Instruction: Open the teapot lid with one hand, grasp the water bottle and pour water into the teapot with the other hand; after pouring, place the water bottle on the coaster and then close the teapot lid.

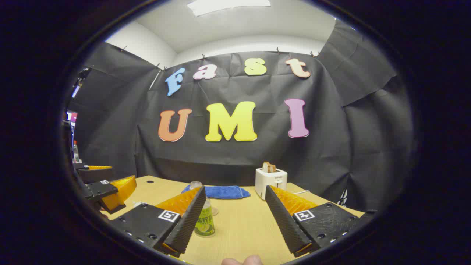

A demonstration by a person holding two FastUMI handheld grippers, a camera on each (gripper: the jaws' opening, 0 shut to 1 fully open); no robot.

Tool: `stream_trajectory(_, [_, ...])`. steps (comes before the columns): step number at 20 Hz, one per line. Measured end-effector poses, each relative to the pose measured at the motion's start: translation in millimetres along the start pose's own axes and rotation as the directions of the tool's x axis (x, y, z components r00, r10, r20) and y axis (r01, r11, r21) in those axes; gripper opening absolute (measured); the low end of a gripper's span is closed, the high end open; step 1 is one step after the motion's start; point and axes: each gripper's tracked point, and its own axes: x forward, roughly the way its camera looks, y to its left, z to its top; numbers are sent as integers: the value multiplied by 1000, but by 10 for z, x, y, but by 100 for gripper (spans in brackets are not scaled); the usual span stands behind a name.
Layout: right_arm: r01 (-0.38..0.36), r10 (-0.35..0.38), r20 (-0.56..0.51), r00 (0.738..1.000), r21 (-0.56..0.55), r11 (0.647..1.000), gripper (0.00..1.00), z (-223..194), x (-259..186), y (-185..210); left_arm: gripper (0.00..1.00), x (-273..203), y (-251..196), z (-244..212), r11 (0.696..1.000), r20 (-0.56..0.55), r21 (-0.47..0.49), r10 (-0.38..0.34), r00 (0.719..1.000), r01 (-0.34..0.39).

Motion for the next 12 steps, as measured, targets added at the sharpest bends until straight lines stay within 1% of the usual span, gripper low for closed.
stream_trajectory(2, [1,-1,1,1000,-2,1000,97,3,10,0,100,-2,10,-10,1000,-7,5,3,1000,-3])
stream_trajectory(3, [1,-1,2,1000,-1,1000,95,-7,6,10,100,2,12,-9,1000,-9,6,6,1000,-6])
stream_trajectory(5, [3,-3,-2,1000,-4,1000,95,-32,26,24,100,-1,9,-25,1000,-16,2,7,1000,-7])
stream_trajectory(6, [2,-2,-7,1000,-5,1000,97,-45,30,38,100,-6,18,-25,1000,-17,0,11,1000,-11])
stream_trajectory(8, [-5,5,-9,1000,0,1000,95,-46,42,62,100,-1,20,-32,1000,-17,-3,17,1000,-17])
stream_trajectory(11, [-10,10,-11,1000,4,1000,95,-67,58,76,100,6,11,-43,1000,-18,-3,20,1000,-20])
stream_trajectory(12, [-10,10,-12,1000,6,1000,97,-67,64,72,100,6,17,-41,1000,-17,-3,19,1000,-19])
